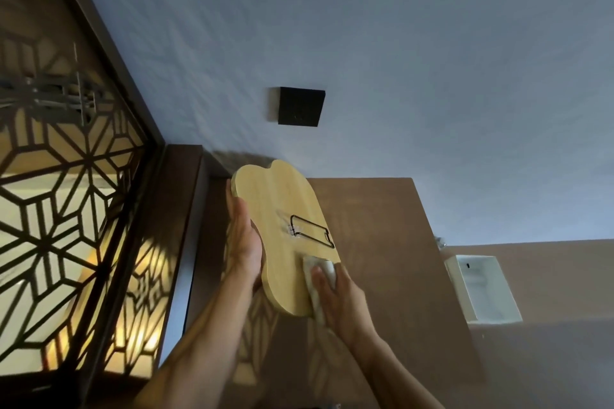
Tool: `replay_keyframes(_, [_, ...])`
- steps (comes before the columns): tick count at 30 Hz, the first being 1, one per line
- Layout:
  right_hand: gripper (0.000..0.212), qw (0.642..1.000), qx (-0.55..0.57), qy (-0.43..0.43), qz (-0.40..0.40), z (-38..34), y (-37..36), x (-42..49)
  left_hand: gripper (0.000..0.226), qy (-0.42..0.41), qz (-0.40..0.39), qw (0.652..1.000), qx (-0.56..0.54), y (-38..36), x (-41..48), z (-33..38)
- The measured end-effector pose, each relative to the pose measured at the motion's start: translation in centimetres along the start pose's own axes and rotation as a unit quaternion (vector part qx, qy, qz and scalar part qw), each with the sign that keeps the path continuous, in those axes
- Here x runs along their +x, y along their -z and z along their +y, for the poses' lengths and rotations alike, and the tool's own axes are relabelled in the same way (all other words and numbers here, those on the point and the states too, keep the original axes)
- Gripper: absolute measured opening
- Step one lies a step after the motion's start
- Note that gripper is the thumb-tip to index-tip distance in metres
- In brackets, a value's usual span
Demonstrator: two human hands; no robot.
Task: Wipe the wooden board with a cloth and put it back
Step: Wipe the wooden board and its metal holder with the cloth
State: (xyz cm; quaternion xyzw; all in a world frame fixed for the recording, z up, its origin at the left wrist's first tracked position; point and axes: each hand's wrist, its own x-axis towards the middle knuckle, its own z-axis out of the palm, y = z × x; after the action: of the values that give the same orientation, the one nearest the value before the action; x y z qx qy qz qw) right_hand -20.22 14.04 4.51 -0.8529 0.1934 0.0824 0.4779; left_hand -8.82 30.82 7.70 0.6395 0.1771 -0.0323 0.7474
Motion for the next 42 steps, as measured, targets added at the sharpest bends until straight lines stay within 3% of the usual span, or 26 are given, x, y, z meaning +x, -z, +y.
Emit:
replay_keyframes(4, [0.050, 0.997, -0.052, -0.057, 0.005, 5.1, 1.9, 1.6, 0.056, 0.013, 0.010, 1.000, -0.008, 0.4, 0.1, -0.4])
replay_keyframes(9, [0.039, 0.970, -0.219, -0.092, 0.049, 7.9, 4.0, 2.5, 0.061, 0.022, 0.015, 1.000, 0.014, 0.7, 0.4, -0.7])
replay_keyframes(12, [0.042, 0.984, -0.144, -0.060, 0.087, 4.8, 3.7, 1.9, 0.063, 0.023, 0.019, 0.999, 0.015, 0.8, 0.5, -1.0])
replay_keyframes(15, [0.054, 0.999, 0.000, 0.018, 0.038, -0.5, 0.4, -0.3, 0.061, 0.018, 0.039, 0.999, 0.027, 0.8, 0.5, -1.3])
replay_keyframes(19, [0.047, 0.994, -0.001, 0.112, -0.013, -2.7, -3.0, -1.4, 0.064, 0.022, 0.033, 0.999, 0.012, 1.1, 0.6, -1.6])
replay_keyframes(23, [0.042, 1.000, -0.013, 0.013, 0.020, 2.3, -0.8, 1.2, 0.057, 0.012, 0.034, 0.999, -0.005, 0.9, 0.5, -1.4])
replay_keyframes(29, [0.037, 0.976, -0.187, -0.105, 0.046, 8.3, 4.1, 4.2, 0.051, -0.033, 0.002, 0.999, -0.003, 0.2, -0.2, -0.2])
replay_keyframes(31, [0.035, 0.979, -0.171, -0.091, 0.070, 6.4, 4.4, 4.6, 0.051, -0.035, 0.004, 0.999, 0.004, -0.1, -0.1, -0.1])
replay_keyframes(33, [0.039, 0.994, -0.075, -0.042, 0.072, 2.7, 3.4, 4.5, 0.052, -0.029, 0.014, 0.999, 0.009, -0.1, 0.2, -0.3])
replay_keyframes(36, [0.048, 0.999, 0.013, 0.051, -0.003, -3.6, 0.2, 2.8, 0.055, -0.027, 0.010, 0.999, -0.023, 0.1, 0.1, -0.5])
replay_keyframes(39, [0.049, 0.994, 0.005, 0.097, -0.057, -5.9, -2.5, 1.5, 0.054, -0.030, -0.007, 0.997, -0.068, 0.4, -0.1, -0.4])
replay_keyframes(42, [0.051, 0.996, -0.030, 0.081, -0.029, -3.8, -1.9, 2.6, 0.049, -0.033, 0.006, 0.999, -0.028, 0.2, -0.3, 0.1])
